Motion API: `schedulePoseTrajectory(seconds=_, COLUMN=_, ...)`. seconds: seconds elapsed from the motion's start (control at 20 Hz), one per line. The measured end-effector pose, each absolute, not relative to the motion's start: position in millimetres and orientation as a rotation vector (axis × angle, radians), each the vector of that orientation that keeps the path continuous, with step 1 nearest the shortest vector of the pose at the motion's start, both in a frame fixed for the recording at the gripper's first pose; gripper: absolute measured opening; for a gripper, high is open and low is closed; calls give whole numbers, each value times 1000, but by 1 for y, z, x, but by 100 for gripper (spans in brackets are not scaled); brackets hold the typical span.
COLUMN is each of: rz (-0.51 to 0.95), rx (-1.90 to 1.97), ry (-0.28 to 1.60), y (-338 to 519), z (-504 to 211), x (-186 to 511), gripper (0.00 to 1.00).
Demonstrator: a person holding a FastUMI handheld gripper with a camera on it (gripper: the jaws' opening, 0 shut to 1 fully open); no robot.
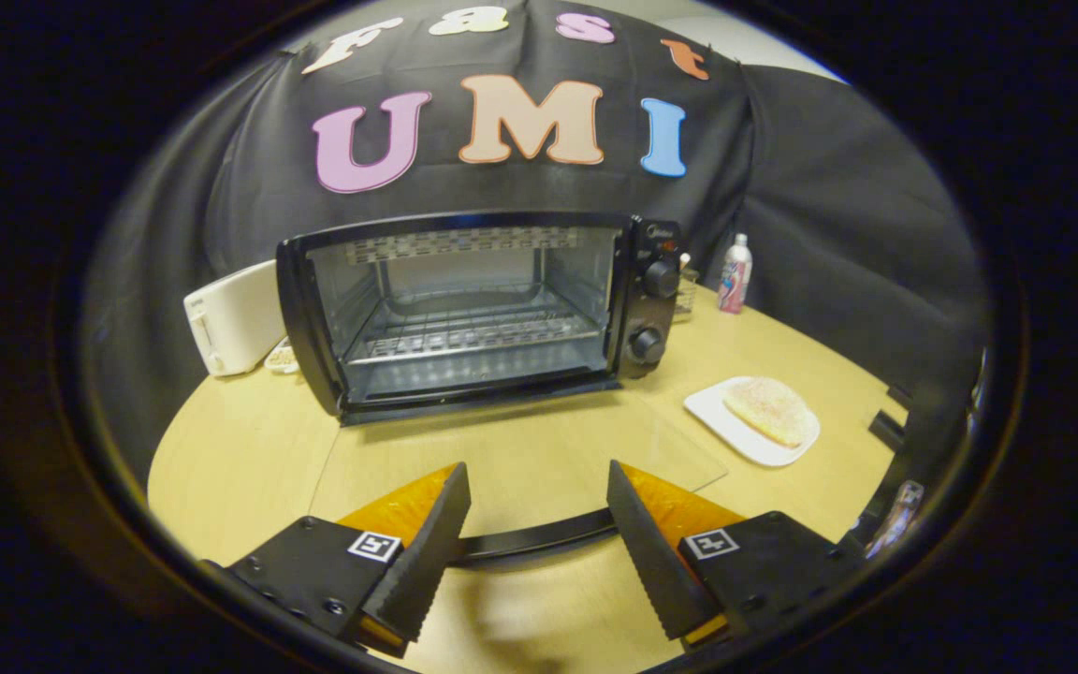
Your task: Open the toaster oven, put the food inside, and close the toaster oven door.
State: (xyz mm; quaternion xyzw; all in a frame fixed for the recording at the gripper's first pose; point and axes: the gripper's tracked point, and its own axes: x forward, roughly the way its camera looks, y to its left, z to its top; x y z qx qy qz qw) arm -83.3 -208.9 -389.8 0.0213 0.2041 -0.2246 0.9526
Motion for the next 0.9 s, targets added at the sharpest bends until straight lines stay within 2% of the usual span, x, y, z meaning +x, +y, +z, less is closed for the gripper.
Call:
schedulePoseTrajectory(seconds=0.3, rz=-594, rx=-45, ry=415, y=-320, z=-378, x=-99, gripper=94)
schedulePoseTrajectory(seconds=0.55, rz=-565, rx=-50, ry=482, y=-390, z=-411, x=-97, gripper=94)
schedulePoseTrajectory(seconds=0.9, rz=-490, rx=-6, ry=468, y=-436, z=-430, x=-76, gripper=94)
